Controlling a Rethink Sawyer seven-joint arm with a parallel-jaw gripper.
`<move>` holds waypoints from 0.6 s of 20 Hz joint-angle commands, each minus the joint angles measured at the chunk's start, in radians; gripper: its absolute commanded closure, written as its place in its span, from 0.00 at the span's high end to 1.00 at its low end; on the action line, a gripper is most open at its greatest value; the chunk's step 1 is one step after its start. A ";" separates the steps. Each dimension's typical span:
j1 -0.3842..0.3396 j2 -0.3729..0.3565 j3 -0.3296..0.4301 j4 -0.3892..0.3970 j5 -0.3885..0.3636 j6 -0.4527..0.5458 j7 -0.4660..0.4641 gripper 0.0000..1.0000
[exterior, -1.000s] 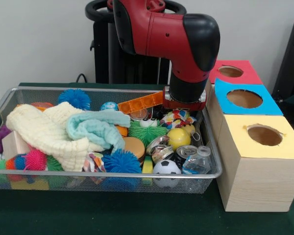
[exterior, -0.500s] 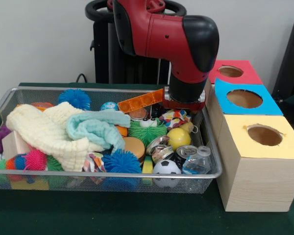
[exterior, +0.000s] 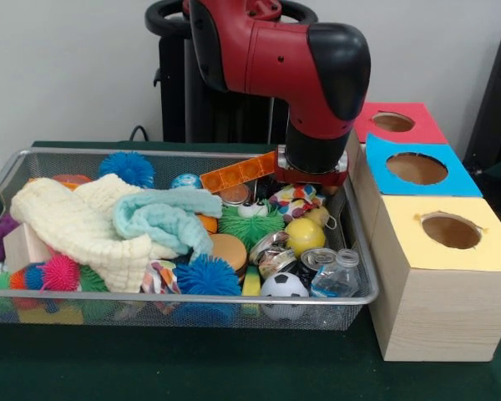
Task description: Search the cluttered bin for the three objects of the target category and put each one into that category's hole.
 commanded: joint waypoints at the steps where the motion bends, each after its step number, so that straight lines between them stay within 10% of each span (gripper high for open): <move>1: -0.051 -0.091 0.043 0.013 -0.004 0.148 0.086 0.00; 12: -0.083 -0.165 0.035 -0.050 -0.007 0.260 0.091 0.00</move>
